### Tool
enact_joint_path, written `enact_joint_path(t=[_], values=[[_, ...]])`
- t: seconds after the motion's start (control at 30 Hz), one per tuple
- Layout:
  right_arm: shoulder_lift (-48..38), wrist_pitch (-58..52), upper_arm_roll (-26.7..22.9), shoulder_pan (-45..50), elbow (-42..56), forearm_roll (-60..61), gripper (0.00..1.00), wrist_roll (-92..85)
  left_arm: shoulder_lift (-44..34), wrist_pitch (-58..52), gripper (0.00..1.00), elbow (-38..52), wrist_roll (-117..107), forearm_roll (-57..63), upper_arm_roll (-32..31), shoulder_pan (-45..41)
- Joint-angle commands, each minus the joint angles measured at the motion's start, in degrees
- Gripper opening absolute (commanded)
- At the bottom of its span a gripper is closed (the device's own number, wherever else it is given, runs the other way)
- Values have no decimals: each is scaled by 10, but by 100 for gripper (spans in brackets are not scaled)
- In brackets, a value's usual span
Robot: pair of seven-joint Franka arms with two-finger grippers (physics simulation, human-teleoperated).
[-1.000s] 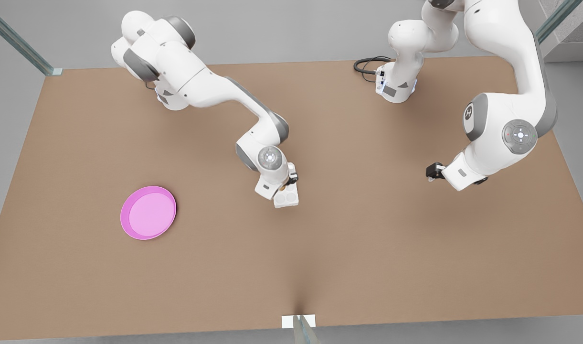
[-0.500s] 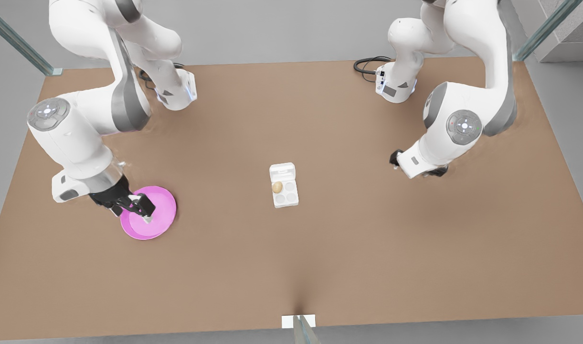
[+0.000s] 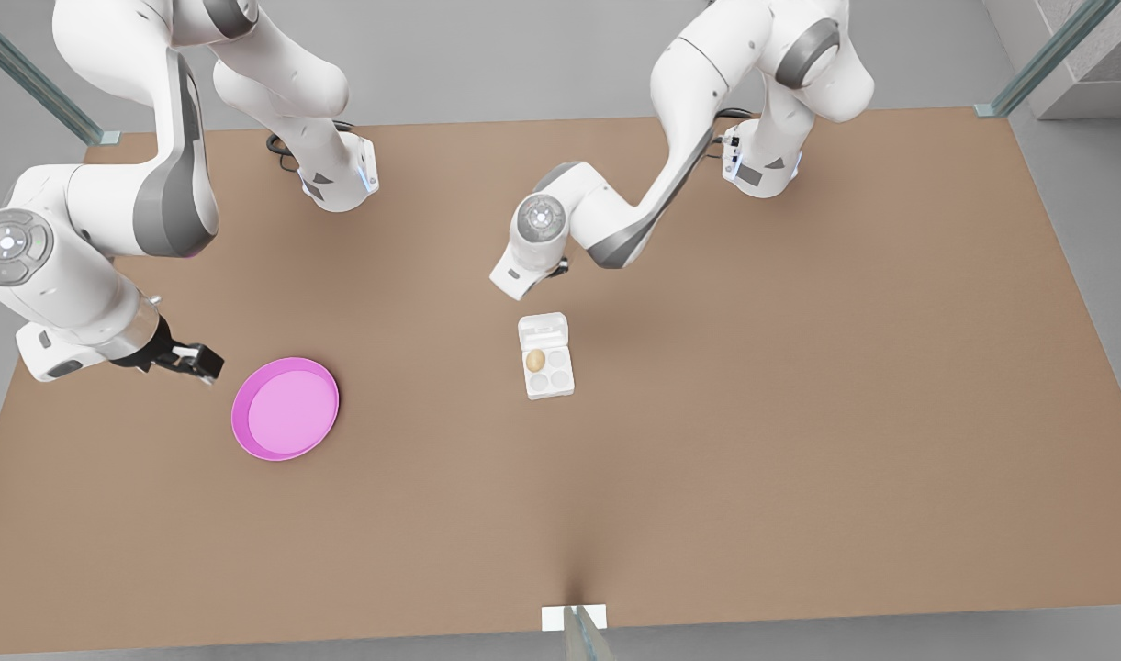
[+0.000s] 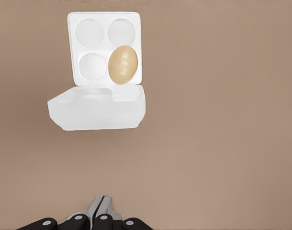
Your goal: Pack egg into the box and close the box lid
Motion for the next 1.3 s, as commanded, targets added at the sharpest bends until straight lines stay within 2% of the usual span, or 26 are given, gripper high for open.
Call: enact_joint_path(t=[0.0,0.27,0.57,0.87,0.93,0.97,1.0,1.03,1.1,1.17,1.27], values=[[-1,-14,-1,-2,1,1,100,-102,16,99,21,0,-431,12,0,1],[0,-13,-1,-1,1,1,100,-102,67,173,21,0,-432,32,0,1],[0,-13,-1,2,1,1,100,-102,72,175,21,-2,-395,37,0,16],[0,-13,-1,1,1,1,100,-102,69,171,21,0,-329,38,1,73],[0,-13,-1,1,1,1,100,-102,29,122,21,4,-328,36,5,73],[0,-13,-1,1,1,1,100,-102,9,-2,21,67,-319,38,31,73],[0,-13,-1,1,1,1,100,-102,9,-153,32,144,-213,33,61,117],[0,-13,-1,0,1,1,100,-102,9,-269,100,193,-33,35,63,202],[0,-13,-1,1,1,1,100,-102,10,-320,100,196,239,50,70,326],[0,-13,-1,1,1,1,100,-102,-24,-368,100,212,575,71,168,343],[0,-13,-1,1,1,1,100,-102,-126,-435,100,234,615,89,169,357]])
